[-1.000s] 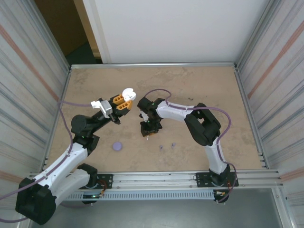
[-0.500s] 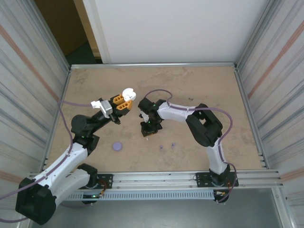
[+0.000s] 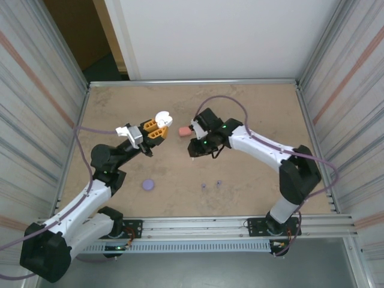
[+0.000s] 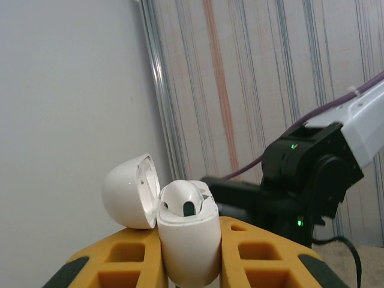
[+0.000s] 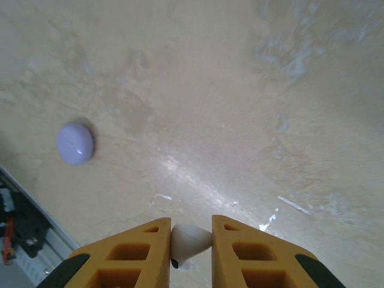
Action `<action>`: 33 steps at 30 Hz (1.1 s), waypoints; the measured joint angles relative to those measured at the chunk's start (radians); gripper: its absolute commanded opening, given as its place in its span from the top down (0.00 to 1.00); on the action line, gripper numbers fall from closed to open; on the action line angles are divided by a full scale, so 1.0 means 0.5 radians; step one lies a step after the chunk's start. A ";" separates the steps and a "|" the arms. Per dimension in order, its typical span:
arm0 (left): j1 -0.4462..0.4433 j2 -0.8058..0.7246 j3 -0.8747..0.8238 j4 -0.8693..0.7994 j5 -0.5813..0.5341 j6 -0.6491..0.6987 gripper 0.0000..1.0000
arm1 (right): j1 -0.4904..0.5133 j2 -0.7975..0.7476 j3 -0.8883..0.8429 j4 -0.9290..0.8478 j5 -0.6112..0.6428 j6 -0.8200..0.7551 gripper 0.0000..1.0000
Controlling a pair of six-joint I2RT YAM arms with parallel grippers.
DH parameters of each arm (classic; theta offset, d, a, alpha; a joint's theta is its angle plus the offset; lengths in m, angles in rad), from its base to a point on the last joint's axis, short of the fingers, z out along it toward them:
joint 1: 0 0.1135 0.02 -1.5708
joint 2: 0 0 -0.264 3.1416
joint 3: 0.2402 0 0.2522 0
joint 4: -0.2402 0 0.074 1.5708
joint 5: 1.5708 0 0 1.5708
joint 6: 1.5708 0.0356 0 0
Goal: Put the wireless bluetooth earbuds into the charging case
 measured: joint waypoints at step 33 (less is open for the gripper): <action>-0.031 0.346 0.043 0.083 0.053 0.002 1.00 | 0.156 -0.762 0.258 0.632 0.128 -0.089 0.79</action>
